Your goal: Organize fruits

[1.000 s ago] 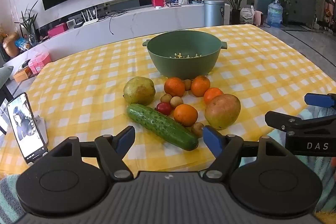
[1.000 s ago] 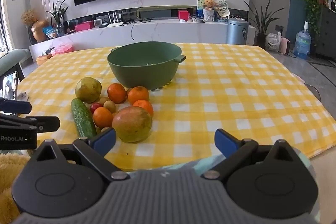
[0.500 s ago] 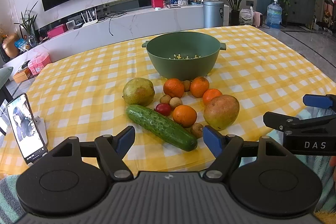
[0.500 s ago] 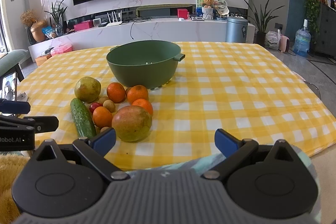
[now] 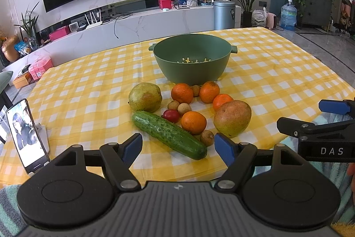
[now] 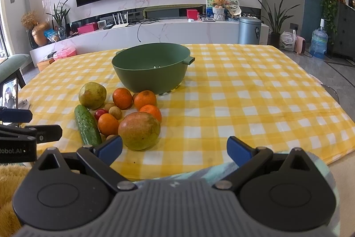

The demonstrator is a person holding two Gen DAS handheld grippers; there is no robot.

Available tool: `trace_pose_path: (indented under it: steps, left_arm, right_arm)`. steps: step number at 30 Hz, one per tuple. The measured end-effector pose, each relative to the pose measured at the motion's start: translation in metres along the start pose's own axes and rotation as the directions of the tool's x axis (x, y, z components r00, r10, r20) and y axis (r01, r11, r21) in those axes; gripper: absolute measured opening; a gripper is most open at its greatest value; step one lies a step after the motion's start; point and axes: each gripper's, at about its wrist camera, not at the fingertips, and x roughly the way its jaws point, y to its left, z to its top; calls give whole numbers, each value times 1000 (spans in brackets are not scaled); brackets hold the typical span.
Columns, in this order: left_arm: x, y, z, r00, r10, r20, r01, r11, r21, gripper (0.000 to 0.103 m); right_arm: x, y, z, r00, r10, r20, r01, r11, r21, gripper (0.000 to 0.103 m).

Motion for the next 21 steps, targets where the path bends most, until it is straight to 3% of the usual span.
trace_pose_path:
  steps: [21]
  left_arm:
    - [1, 1, 0, 1000, 0, 1, 0, 1000, -1, 87]
  right_arm:
    - [1, 0, 0, 1000, -4, -3, 4, 1000, 0, 97]
